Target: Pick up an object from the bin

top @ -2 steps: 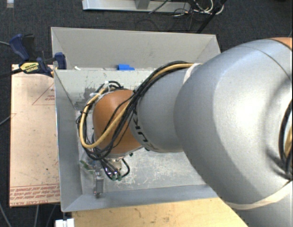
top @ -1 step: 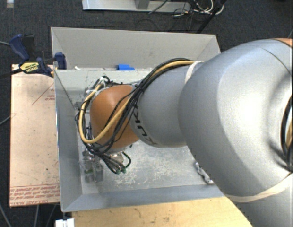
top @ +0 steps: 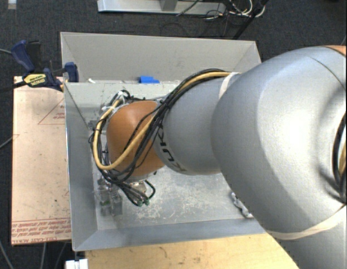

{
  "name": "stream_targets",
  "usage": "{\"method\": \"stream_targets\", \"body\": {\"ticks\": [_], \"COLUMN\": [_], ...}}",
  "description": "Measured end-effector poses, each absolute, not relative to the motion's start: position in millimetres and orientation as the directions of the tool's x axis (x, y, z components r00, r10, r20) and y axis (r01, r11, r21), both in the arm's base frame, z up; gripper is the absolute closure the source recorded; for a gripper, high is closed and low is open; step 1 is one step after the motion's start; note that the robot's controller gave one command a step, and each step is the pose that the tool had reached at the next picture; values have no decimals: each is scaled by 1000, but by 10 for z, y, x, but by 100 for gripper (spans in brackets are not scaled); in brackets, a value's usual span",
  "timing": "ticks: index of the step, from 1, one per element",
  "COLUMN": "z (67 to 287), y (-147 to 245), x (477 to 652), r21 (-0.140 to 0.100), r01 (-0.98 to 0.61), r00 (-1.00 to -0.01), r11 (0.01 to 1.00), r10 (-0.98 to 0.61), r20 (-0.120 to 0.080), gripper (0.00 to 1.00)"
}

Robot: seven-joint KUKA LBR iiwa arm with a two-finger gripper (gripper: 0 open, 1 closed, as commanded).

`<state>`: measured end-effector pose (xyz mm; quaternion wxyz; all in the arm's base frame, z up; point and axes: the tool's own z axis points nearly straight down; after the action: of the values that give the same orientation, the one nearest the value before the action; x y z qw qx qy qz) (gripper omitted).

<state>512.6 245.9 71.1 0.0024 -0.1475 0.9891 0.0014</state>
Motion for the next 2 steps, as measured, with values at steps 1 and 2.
{"method": "stream_targets", "body": {"ticks": [1, 2], "z": [733, 843], "y": [2456, 2451], "x": [5119, 5108], "r21": [2, 1], "r01": [-291, -291], "r00": [-957, -957], "r11": [957, 957], "r10": [-291, -291], "r20": [-3, 3], "gripper": [100, 100]}}
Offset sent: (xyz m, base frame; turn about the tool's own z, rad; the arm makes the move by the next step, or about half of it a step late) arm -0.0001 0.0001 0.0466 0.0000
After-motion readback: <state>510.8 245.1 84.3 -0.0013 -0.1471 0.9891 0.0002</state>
